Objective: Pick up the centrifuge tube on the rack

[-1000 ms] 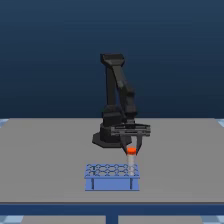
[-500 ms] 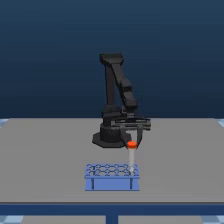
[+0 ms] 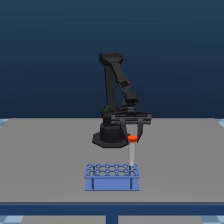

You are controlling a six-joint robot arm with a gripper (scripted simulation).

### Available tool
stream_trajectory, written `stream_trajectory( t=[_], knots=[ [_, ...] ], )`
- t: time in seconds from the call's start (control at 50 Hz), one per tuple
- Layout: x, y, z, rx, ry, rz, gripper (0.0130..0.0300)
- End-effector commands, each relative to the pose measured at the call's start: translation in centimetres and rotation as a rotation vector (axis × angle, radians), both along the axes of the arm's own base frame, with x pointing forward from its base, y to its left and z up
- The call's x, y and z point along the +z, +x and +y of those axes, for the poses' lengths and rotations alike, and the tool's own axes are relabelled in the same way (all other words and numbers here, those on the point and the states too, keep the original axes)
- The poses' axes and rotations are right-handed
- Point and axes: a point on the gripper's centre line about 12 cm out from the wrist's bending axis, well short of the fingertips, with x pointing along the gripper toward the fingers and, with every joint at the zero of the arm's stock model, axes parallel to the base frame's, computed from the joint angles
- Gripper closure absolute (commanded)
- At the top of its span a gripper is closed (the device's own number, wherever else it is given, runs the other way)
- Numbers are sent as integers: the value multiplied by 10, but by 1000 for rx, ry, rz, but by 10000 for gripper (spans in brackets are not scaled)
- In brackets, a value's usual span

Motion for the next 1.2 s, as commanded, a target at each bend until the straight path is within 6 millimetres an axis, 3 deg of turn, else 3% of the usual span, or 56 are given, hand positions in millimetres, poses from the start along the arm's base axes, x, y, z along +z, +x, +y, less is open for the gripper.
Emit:
stream_trajectory(
  t=[0.02, 0.42, 1.2],
  knots=[
    [5, 0, 0, 7, -19, 1, 300],
    [15, 0, 0, 7, -19, 1, 300],
    [16, 0, 0, 7, -19, 1, 300]
  ],
)
